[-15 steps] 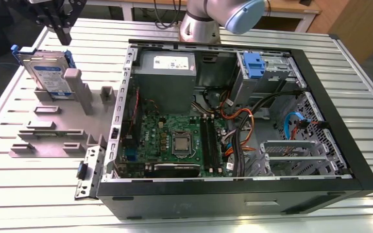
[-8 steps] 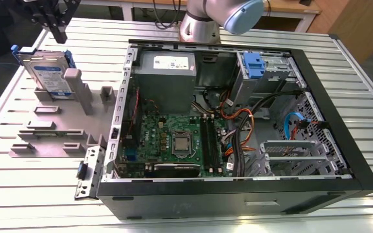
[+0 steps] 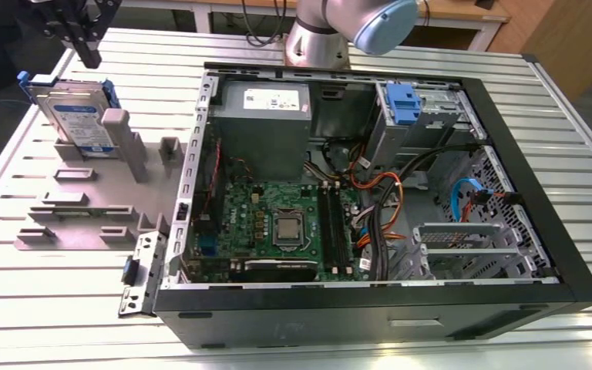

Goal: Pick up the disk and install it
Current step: 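Reach for the disk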

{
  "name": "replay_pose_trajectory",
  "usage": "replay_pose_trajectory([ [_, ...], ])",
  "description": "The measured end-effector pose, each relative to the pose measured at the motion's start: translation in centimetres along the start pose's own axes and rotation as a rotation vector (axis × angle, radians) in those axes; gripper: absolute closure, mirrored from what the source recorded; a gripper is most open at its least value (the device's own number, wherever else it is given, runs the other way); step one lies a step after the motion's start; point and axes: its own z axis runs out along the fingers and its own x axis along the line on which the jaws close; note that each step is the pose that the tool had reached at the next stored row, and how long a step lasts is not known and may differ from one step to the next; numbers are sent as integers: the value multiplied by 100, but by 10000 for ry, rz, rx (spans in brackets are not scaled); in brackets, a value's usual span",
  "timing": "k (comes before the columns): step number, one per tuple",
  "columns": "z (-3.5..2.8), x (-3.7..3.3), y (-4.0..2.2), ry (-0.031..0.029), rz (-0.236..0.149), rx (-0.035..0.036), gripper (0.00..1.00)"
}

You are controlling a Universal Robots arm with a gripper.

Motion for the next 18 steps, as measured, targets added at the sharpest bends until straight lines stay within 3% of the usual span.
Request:
replay_pose_trajectory([
  [8,16,150,17,-1,-1,0,89],
  [18,18,164,18,-1,-1,-1,89],
])
